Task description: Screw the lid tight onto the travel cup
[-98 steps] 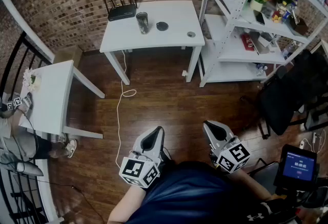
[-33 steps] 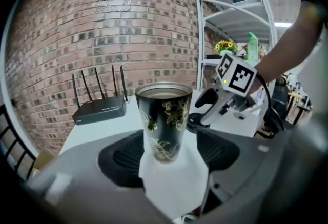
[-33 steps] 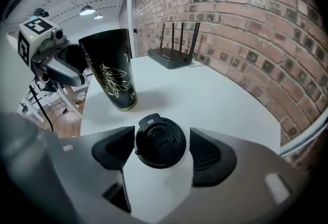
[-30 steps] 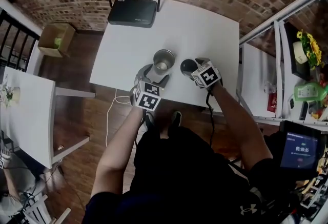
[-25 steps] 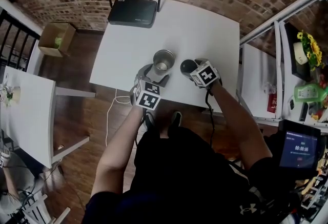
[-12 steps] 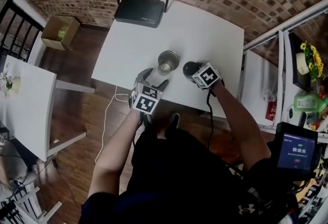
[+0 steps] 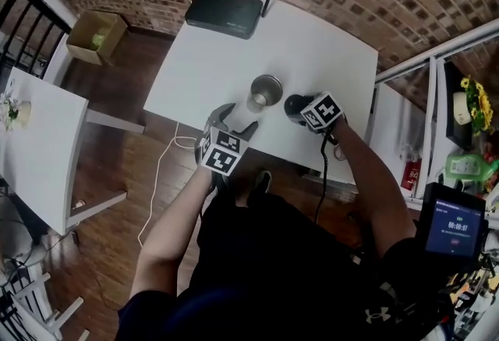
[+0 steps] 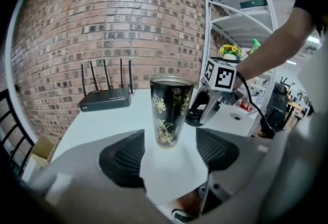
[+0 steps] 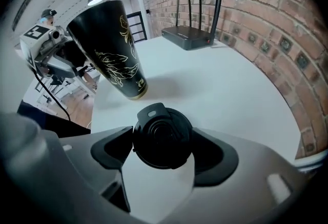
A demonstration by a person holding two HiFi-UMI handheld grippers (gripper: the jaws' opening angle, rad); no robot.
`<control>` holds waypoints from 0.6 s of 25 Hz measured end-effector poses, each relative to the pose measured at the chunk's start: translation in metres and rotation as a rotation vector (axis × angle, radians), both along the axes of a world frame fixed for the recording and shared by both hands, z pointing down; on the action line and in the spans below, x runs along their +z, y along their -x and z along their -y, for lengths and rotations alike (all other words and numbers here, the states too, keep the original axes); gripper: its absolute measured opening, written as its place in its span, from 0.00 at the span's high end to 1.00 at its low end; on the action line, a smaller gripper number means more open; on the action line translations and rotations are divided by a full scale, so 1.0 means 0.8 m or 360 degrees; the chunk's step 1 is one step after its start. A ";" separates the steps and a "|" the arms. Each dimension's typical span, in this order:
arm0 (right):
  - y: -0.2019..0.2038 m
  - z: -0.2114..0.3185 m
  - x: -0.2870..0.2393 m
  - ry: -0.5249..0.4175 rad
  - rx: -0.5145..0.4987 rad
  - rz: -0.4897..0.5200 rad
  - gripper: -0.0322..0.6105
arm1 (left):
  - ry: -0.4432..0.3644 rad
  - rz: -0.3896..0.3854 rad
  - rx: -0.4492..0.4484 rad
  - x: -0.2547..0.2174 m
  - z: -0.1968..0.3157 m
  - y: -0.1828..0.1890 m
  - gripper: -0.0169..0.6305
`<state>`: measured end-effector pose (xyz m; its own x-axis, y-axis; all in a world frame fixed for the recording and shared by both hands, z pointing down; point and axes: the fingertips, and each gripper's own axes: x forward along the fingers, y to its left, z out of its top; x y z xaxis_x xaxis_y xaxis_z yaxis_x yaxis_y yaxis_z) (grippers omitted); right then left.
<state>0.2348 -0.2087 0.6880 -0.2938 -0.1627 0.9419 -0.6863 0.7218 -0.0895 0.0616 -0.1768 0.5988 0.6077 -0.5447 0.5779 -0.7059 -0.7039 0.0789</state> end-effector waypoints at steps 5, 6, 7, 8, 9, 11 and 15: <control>0.025 -0.008 -0.057 -0.0219 -0.0322 0.0040 0.39 | -0.0031 -0.0031 0.0020 -0.008 0.007 0.002 0.49; 0.030 -0.009 -0.076 -0.0285 -0.0415 0.0036 0.39 | -0.0049 -0.0039 0.0037 -0.012 0.008 0.001 0.49; 0.037 -0.009 -0.097 -0.0349 -0.0499 0.0038 0.39 | -0.0071 -0.0047 0.0056 -0.016 0.009 -0.001 0.49; 0.044 -0.008 -0.121 -0.0408 -0.0567 0.0053 0.39 | -0.0100 -0.0051 0.0076 -0.020 0.011 -0.003 0.49; 0.053 -0.006 -0.147 -0.0458 -0.0621 0.0079 0.39 | -0.0130 -0.0049 0.0095 -0.026 0.013 -0.004 0.49; 0.073 0.000 -0.199 -0.0534 -0.0708 0.0145 0.39 | -0.0191 -0.0028 0.0132 -0.036 0.019 -0.006 0.49; 0.110 0.010 -0.267 -0.0567 -0.0922 0.0195 0.39 | -0.0268 0.0009 0.0204 -0.043 0.036 -0.014 0.44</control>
<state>0.1465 -0.2167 0.4746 -0.5277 -0.2408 0.8146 -0.1813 0.9688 0.1689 0.0729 -0.2052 0.5641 0.6753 -0.5523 0.4889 -0.6098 -0.7909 -0.0511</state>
